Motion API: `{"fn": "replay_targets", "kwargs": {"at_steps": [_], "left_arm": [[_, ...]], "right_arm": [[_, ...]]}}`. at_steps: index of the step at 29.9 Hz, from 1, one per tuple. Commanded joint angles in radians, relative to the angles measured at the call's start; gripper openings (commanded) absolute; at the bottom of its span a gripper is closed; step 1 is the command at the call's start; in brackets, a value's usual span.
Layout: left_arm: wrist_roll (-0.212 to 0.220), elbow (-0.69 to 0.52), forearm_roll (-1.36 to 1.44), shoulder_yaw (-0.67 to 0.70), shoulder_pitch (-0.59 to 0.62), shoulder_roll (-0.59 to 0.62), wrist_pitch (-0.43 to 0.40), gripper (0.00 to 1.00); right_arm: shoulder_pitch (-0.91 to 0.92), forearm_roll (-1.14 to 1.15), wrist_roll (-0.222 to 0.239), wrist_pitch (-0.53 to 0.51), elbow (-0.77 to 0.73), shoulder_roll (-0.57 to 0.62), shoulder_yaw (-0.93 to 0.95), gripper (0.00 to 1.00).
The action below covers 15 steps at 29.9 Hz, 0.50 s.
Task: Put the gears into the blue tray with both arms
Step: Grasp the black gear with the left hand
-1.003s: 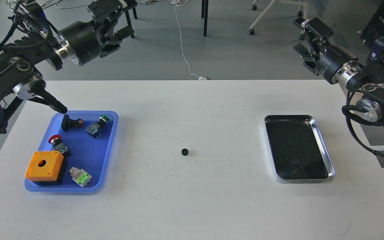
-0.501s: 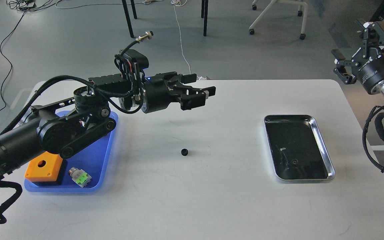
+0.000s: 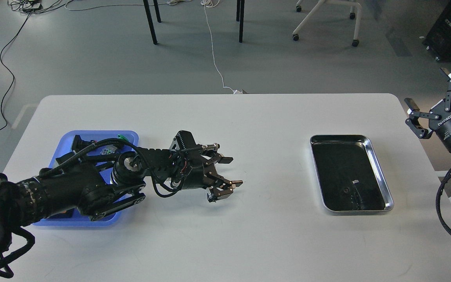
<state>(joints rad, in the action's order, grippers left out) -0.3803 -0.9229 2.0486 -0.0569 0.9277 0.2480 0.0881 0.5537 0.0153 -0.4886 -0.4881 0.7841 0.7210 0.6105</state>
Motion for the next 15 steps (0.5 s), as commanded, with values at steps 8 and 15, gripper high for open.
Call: {"fn": "replay_targets", "kwargs": {"at_steps": [8,15], "left_arm": [[0.001,0.102,-0.004,-0.067,-0.020,-0.006,0.025,0.47],[0.004,0.101,-0.002,-0.080,-0.018,-0.006,0.027,0.37]], "right_arm": [[-0.001,0.002,0.000,0.000,0.009,-0.003,0.018,0.99],[0.000,0.002,0.000,-0.001,0.007,-0.002,0.018,0.99]]}}
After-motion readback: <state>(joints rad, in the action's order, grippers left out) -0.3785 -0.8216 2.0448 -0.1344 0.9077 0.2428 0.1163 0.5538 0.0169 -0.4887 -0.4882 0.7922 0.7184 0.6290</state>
